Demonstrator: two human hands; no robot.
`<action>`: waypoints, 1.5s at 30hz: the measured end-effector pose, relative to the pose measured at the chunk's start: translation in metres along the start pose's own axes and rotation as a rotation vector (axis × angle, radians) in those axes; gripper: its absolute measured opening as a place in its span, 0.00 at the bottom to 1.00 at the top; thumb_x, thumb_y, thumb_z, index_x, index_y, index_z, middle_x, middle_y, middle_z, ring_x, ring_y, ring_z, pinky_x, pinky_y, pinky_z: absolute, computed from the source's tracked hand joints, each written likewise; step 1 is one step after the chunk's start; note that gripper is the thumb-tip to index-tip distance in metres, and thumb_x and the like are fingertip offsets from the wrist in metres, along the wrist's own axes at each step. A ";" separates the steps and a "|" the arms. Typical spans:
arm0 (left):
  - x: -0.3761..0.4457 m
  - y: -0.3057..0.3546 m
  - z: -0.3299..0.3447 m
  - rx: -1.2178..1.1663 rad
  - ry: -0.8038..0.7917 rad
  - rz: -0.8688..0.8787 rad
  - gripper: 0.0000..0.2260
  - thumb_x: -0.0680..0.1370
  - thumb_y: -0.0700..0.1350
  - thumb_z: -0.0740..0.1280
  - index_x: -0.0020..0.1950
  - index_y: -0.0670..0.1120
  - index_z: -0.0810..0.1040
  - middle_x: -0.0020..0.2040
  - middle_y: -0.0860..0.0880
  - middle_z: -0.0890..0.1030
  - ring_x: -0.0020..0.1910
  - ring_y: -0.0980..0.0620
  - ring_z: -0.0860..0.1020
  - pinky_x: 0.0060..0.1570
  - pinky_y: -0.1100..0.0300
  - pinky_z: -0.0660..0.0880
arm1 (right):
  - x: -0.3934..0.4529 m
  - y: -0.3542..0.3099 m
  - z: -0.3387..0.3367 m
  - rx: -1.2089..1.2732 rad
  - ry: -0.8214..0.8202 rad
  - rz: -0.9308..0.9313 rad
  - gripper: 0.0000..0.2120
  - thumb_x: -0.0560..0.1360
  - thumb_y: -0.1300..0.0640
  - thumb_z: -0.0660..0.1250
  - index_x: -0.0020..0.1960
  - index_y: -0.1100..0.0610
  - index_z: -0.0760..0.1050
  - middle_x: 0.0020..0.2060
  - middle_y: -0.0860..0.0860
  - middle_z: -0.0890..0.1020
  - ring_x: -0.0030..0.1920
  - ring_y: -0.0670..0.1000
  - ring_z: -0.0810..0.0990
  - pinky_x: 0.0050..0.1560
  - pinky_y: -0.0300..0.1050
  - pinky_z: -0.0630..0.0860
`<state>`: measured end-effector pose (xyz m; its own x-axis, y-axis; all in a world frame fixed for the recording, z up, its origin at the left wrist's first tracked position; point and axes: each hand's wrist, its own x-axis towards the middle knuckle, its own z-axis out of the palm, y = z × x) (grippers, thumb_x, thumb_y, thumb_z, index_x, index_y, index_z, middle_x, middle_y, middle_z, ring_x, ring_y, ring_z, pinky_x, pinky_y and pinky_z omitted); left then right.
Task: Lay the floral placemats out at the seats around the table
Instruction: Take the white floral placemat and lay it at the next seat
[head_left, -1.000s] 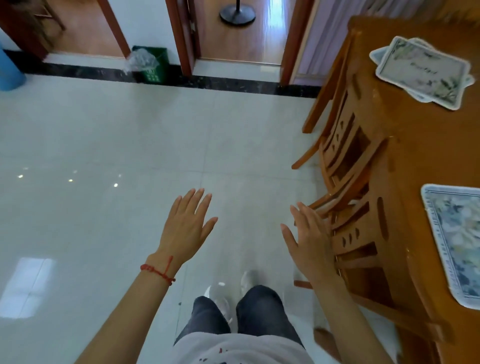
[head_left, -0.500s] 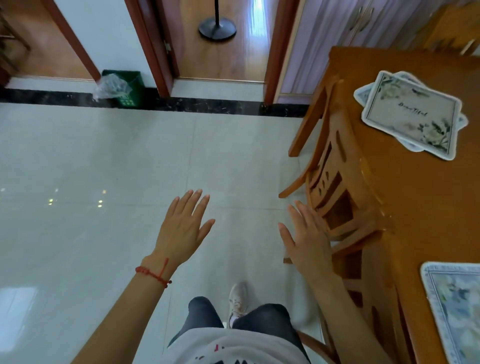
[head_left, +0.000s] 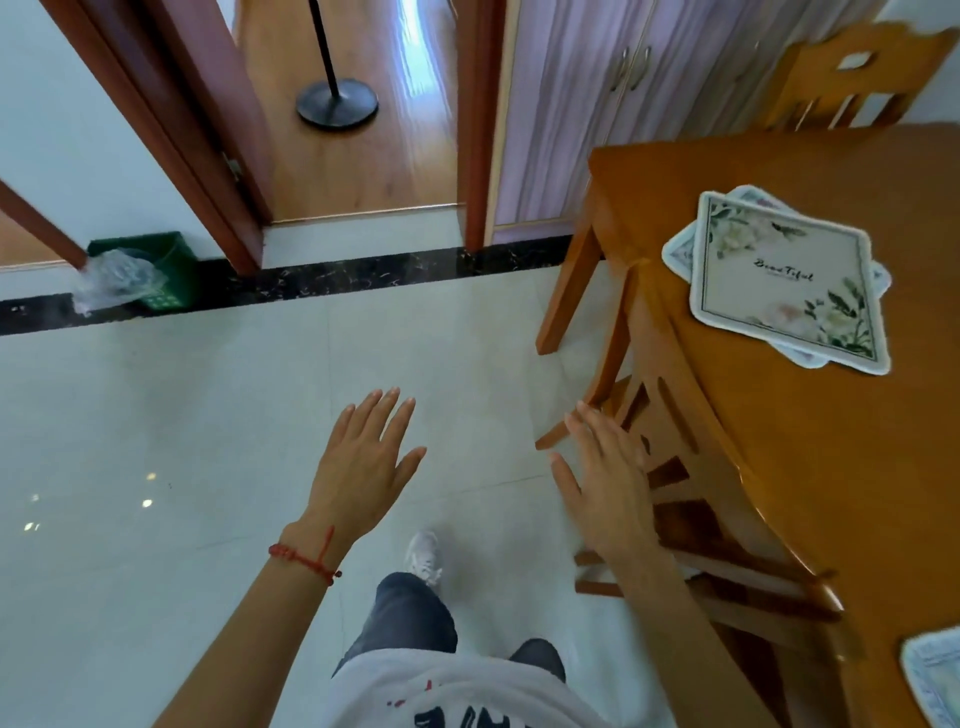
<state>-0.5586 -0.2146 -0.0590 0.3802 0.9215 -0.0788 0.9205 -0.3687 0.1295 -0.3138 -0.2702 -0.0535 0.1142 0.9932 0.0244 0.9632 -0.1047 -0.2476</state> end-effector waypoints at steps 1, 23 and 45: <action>0.016 -0.007 -0.004 0.003 -0.001 0.019 0.31 0.80 0.59 0.41 0.64 0.40 0.72 0.62 0.39 0.77 0.61 0.38 0.75 0.60 0.42 0.68 | 0.013 -0.004 0.000 0.004 0.001 0.025 0.32 0.78 0.39 0.40 0.63 0.57 0.73 0.61 0.56 0.77 0.62 0.58 0.75 0.60 0.55 0.70; 0.298 -0.065 -0.049 -0.016 0.011 0.257 0.30 0.79 0.59 0.43 0.65 0.40 0.71 0.64 0.38 0.75 0.64 0.37 0.72 0.63 0.43 0.64 | 0.252 -0.017 -0.019 0.012 0.198 0.161 0.28 0.79 0.44 0.42 0.59 0.59 0.74 0.58 0.59 0.79 0.57 0.59 0.78 0.54 0.54 0.75; 0.600 0.008 -0.060 0.060 -0.153 0.832 0.32 0.80 0.58 0.40 0.63 0.39 0.73 0.62 0.38 0.76 0.62 0.40 0.75 0.58 0.42 0.73 | 0.389 0.053 -0.021 -0.001 0.257 0.812 0.23 0.75 0.47 0.53 0.62 0.61 0.72 0.62 0.60 0.75 0.61 0.61 0.75 0.59 0.57 0.71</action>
<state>-0.3286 0.3422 -0.0459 0.9397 0.3223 -0.1147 0.3372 -0.9290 0.1522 -0.2127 0.1096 -0.0370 0.8214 0.5674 0.0582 0.5587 -0.7797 -0.2828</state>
